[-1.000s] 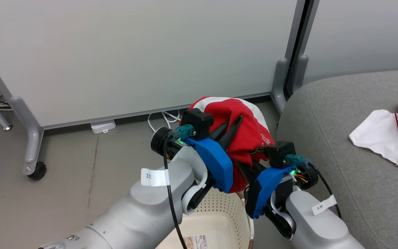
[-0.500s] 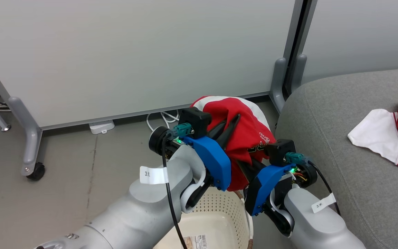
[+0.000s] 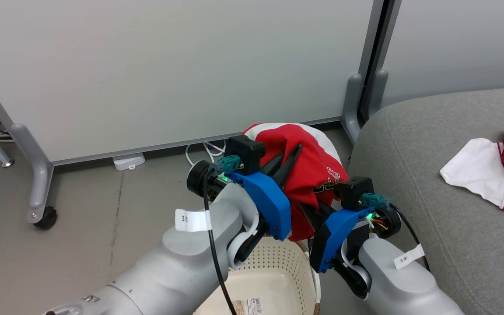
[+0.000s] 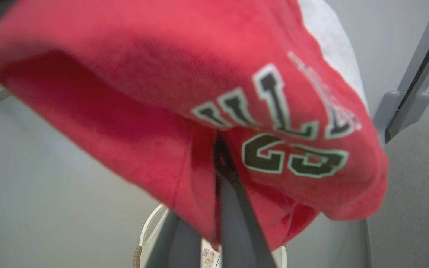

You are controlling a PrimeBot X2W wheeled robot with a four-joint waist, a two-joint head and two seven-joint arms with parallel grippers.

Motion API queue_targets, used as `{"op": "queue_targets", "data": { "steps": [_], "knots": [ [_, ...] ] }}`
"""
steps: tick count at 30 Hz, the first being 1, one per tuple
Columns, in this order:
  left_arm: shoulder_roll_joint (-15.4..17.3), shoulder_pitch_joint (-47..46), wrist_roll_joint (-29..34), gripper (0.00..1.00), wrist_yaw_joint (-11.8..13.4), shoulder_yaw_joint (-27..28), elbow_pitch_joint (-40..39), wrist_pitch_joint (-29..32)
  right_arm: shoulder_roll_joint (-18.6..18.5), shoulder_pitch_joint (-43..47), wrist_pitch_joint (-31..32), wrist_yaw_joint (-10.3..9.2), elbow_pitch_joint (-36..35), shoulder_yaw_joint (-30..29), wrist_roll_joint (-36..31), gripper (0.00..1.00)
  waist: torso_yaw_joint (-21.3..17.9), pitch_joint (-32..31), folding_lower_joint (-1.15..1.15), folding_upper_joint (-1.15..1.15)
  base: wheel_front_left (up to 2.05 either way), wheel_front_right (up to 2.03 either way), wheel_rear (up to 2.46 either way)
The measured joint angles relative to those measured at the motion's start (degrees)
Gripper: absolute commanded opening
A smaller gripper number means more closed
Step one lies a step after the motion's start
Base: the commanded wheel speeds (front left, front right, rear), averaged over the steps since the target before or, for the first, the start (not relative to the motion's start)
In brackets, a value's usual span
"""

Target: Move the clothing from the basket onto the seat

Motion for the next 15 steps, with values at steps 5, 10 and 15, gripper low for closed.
{"op": "queue_targets", "data": {
  "steps": [5, 10, 15],
  "knots": [
    [0.00, -0.04, 0.09, 1.00, 0.22, -0.04, 0.16, -0.04, 0.01, -0.42, -0.45, 0.00, 0.69, 0.71, 0.86, 0.00, -0.03, -0.01, 0.00, 0.00, 0.00, 0.00, 0.00],
    [-0.01, -0.30, 0.83, 1.00, 0.38, 0.22, -0.04, -0.09, 0.01, -0.85, -0.84, 0.00, 1.21, 1.32, 1.42, 0.00, 0.00, -0.07, 0.00, 0.00, 0.00, 0.00, 0.00],
    [-0.01, -0.29, 1.76, 1.00, 0.37, 1.40, -0.19, -0.09, -0.04, -1.11, -1.22, 0.00, 1.75, 1.77, 1.92, 0.00, 0.18, -0.01, 0.00, 0.00, 0.00, 0.00, 0.00]
  ]
}}
